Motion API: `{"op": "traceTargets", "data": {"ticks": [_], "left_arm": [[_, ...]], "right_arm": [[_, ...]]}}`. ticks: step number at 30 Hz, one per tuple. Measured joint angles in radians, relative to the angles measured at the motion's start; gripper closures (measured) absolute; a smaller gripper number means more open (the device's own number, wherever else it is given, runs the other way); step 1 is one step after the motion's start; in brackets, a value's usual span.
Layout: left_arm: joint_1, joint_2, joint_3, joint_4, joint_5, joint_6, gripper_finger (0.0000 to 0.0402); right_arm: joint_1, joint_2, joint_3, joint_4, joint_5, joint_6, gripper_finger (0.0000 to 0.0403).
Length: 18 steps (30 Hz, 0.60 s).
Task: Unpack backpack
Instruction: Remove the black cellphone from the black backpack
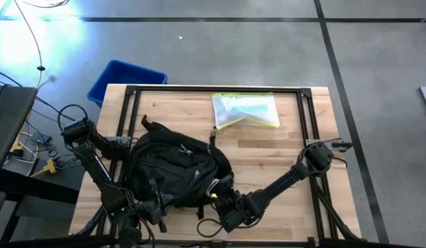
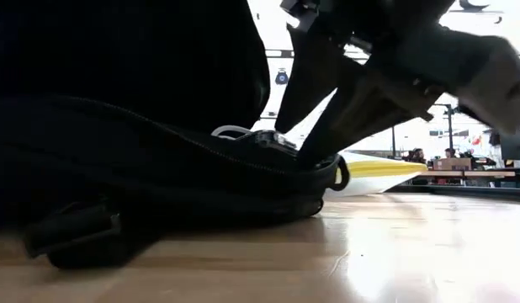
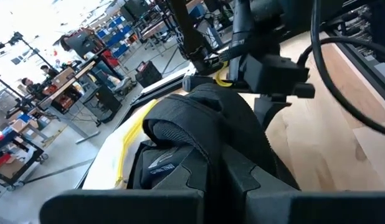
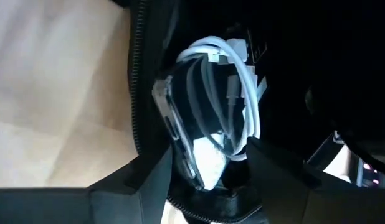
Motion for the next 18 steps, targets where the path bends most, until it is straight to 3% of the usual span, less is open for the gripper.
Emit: {"op": "traceTargets", "data": {"ticks": [18], "left_arm": [[0.001, 0.001, 0.0, 0.0, 0.004, 0.0, 0.0402]], "right_arm": [[-0.099, -0.001, -0.13, 0.3, 0.001, -0.139, 0.0231]]}}
